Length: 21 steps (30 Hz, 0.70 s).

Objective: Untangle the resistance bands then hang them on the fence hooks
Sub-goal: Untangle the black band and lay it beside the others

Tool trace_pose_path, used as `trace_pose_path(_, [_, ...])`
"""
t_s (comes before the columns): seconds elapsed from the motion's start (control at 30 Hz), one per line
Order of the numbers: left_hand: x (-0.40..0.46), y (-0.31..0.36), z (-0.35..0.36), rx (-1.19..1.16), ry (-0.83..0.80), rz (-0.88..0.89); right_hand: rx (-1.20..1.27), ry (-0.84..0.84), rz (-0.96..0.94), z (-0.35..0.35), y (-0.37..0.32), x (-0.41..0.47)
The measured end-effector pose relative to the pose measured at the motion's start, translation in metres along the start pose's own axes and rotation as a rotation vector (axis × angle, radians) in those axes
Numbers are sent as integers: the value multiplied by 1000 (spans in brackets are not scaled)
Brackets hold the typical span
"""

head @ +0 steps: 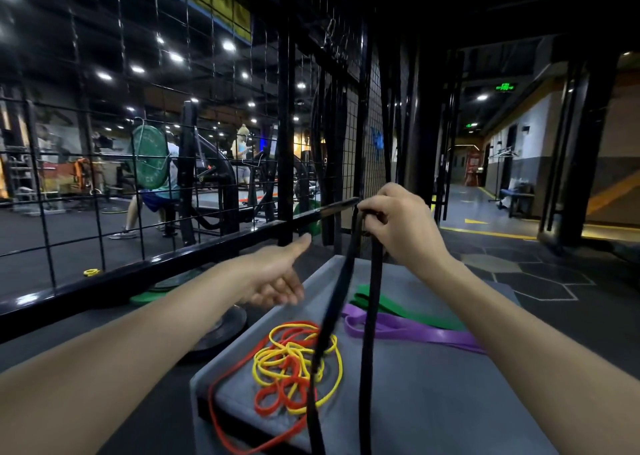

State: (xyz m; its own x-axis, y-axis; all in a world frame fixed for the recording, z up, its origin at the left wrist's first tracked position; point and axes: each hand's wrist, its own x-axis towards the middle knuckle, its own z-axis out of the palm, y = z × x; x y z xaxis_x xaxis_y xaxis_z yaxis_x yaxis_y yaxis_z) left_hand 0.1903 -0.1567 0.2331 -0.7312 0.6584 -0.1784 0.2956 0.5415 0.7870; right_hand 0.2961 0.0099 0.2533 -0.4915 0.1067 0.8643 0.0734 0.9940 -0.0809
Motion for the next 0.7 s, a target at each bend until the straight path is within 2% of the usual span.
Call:
trace_pose_path(0.07, [4, 7, -3, 30, 178, 198, 53, 10, 6, -1, -1, 2])
trace_pose_path(0.13, [8, 17, 0, -34, 273, 393, 135, 36, 51, -3, -4, 3])
trace_pose_path(0.23, [7, 30, 15, -237, 119, 536, 229, 102, 128, -7, -8, 5])
trace_pose_path(0.33, [4, 35, 27, -521, -98, 556, 248, 80, 136, -11, -11, 7])
trace_pose_path(0.43, [4, 37, 29, -695, -205, 549, 299, 87, 146, -14, -11, 9])
trace_pose_path(0.53, [6, 37, 27, -719, -178, 541, 379, 51, 189, -17, -8, 11])
trace_pose_path(0.7, [13, 31, 20, -719, -40, 561, 869, -288, 274, -21, -2, 10])
